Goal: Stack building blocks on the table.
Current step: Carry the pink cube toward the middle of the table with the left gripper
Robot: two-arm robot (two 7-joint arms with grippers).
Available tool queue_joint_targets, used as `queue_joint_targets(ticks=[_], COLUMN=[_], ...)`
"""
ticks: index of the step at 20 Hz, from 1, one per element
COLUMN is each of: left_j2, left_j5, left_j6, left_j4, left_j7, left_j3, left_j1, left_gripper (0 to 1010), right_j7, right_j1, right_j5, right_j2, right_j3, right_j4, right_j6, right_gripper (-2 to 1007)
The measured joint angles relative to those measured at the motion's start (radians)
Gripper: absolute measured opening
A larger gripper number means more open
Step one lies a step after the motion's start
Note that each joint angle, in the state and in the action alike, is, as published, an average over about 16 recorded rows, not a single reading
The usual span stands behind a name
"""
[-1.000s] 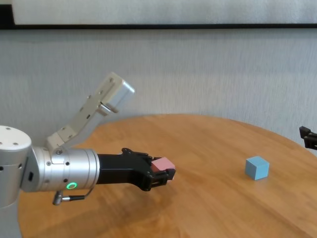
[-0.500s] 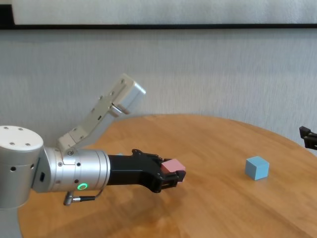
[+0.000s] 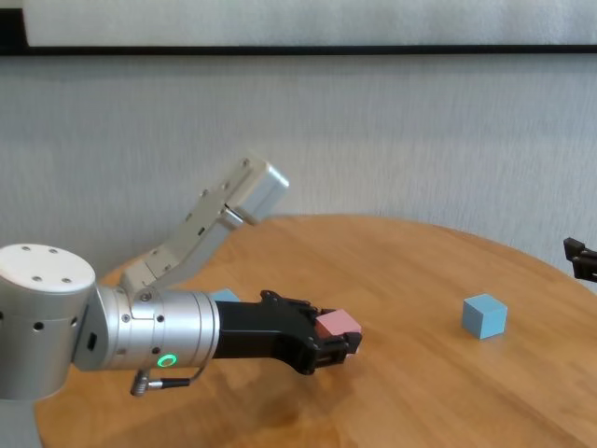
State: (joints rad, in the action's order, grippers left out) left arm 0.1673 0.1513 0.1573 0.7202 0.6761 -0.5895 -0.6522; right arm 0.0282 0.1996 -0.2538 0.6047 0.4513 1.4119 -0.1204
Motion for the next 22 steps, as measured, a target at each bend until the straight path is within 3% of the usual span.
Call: queue_joint_targets(ticks=[13, 22], left_j2=[-0.018, 0.0], left_j5=[-0.01, 0.0], left_j6=[0.009, 0.007], left_j4=[-0.027, 0.016], left_j7=[0.018, 0.021], left_j3=[-0.006, 0.005], left_j1=[-0.007, 0.011], left_gripper=[416, 565], right_j7=[0.0, 0.0], right_j1=[0.0, 0.0], right_j5=[0.0, 0.0], right_j2=[0.0, 0.0], right_j3=[0.0, 0.0], right_j4=[0.0, 0.0], right_j6=[0.0, 0.0], right_gripper=[1001, 1000])
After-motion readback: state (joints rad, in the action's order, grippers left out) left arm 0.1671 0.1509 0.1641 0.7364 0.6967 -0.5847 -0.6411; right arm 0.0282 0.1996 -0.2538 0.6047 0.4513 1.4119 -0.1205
